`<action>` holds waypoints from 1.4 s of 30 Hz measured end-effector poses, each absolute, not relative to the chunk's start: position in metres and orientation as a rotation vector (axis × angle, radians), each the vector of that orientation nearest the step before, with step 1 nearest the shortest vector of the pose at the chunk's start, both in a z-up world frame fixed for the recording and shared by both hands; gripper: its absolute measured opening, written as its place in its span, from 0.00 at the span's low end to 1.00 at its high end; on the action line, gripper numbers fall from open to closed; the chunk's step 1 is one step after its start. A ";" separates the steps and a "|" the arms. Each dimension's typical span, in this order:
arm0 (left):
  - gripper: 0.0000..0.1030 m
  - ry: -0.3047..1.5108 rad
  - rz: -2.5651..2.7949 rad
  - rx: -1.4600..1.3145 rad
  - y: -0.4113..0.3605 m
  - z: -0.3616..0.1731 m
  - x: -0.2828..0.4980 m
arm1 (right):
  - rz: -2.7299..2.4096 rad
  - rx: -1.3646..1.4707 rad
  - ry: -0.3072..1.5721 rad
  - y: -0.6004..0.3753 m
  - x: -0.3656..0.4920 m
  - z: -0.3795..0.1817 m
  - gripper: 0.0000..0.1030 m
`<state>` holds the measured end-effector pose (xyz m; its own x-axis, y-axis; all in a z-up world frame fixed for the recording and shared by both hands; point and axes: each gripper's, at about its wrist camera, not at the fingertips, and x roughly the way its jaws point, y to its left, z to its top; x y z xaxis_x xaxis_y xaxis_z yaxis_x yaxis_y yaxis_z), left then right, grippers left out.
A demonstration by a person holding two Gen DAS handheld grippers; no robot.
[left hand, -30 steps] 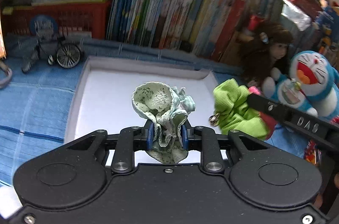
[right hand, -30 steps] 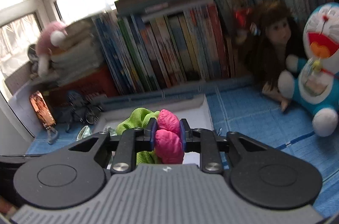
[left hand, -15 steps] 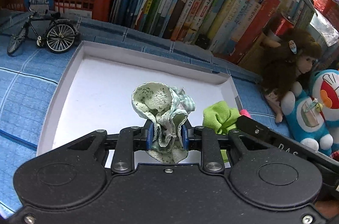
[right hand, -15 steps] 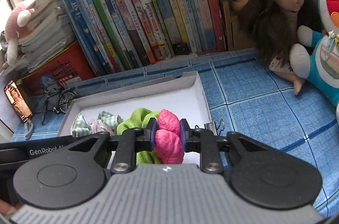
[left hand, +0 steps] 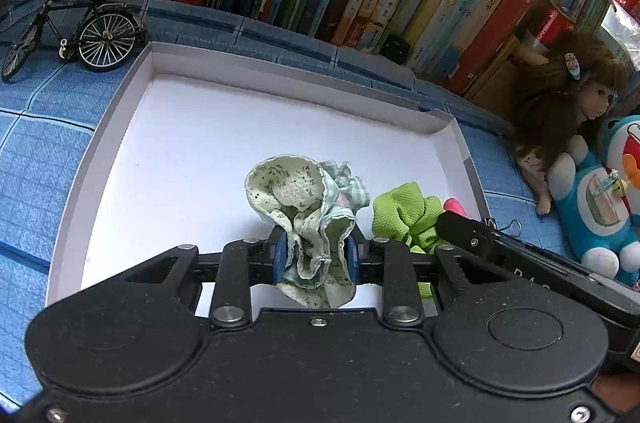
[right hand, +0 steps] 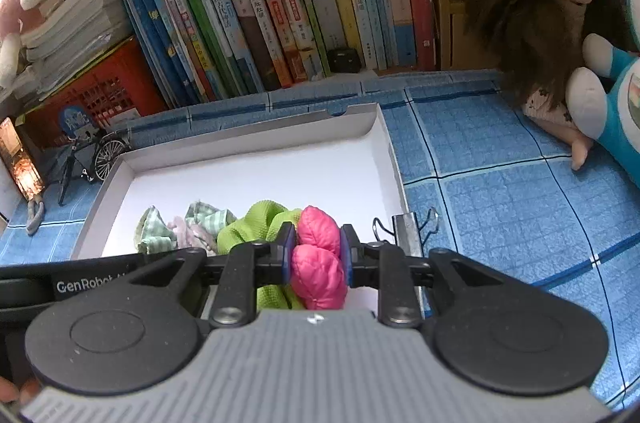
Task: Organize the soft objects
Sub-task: 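Carry both scrunchies to the white tray and open both tools to release, then lift both tools away from the tray back toward the table items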
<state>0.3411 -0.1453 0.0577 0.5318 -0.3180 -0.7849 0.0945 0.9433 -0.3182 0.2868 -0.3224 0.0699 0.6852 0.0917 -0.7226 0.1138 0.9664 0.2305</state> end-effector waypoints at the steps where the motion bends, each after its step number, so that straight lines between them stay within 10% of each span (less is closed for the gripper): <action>1: 0.28 0.984 -0.250 -0.247 -0.145 0.057 0.341 | -0.007 0.265 0.822 -0.322 0.287 0.069 0.29; 6: 0.44 0.994 -0.222 -0.215 -0.143 0.058 0.340 | 0.018 0.257 0.810 -0.321 0.280 0.071 0.59; 19: 0.73 0.835 -0.241 -0.121 -0.124 0.111 0.285 | 0.053 0.235 0.675 -0.321 0.231 0.113 0.79; 42: 0.83 0.618 -0.397 -0.098 -0.099 0.143 0.123 | 0.126 0.168 0.341 -0.308 0.076 0.163 0.98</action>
<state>0.1235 -0.0993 0.1432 0.7420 -0.3911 -0.5444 0.3330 0.9199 -0.2070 0.0764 -0.3075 0.1625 0.9349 0.1512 -0.3211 -0.0948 0.9782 0.1845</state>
